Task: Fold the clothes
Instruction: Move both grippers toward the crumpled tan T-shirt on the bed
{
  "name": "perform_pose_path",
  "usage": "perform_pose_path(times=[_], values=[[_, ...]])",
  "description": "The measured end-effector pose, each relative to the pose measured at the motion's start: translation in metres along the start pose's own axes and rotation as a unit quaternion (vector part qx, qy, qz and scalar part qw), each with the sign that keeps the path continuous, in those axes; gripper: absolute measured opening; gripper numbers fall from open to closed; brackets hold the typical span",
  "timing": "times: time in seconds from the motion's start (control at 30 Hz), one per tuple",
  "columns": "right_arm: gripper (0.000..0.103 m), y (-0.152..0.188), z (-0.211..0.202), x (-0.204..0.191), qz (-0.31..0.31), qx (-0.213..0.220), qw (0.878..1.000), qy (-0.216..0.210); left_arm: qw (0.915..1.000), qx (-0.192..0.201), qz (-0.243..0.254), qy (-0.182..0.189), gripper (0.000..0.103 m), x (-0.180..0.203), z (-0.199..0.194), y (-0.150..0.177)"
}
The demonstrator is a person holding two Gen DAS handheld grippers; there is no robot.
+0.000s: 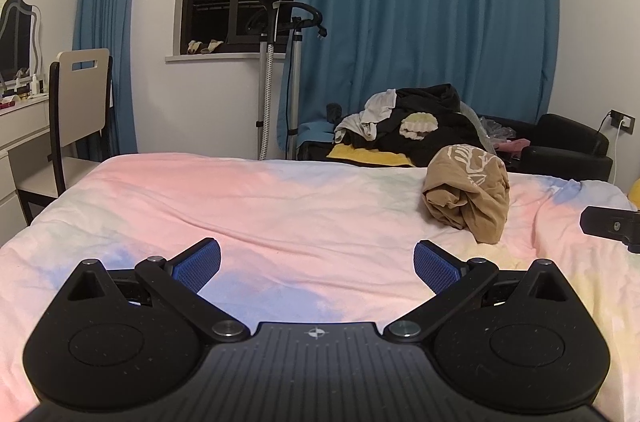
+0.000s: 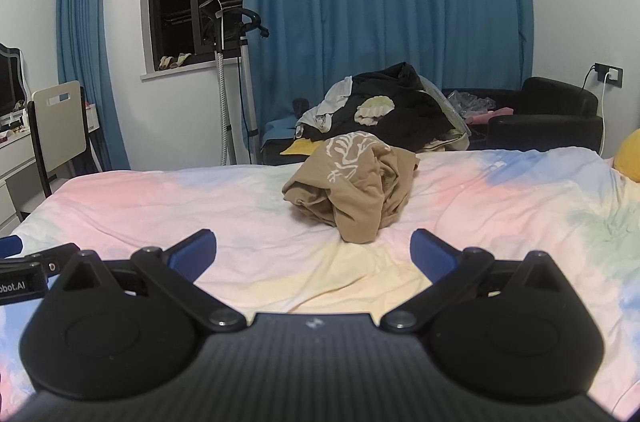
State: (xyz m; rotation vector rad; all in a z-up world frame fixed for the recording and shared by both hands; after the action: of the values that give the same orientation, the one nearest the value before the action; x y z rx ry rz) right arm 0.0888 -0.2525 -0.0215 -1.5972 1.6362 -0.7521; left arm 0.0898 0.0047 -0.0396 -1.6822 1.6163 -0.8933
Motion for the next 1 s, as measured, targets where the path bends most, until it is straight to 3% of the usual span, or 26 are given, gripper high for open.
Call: perform_pose_path(times=[0.63,1.0], values=[[0.103,-0.002,-0.008,0.0,0.003,0.014,1.0,0.01,0.9998,-0.009,0.002,-0.019,0.103,-0.002,0.012,0.004],[0.103,-0.003,-0.013,0.007,0.025,0.021,0.999,0.027,0.9993,-0.023,-0.002,-0.029,0.103,0.06,0.044,-0.004]])
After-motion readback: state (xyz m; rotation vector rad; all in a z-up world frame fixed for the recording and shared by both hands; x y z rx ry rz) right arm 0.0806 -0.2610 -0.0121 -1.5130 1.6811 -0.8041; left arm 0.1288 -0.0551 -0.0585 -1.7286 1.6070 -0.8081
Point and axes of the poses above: each gripper's, at about its wrist camera, not at the fingertips, and z roughly the way its jaws point, x to its right, y to its underside, the point moved 10 cm from there along z, roughly the way its jaws point, and after that the axes turned 13 degrees about -x, right-handed, at the moved point
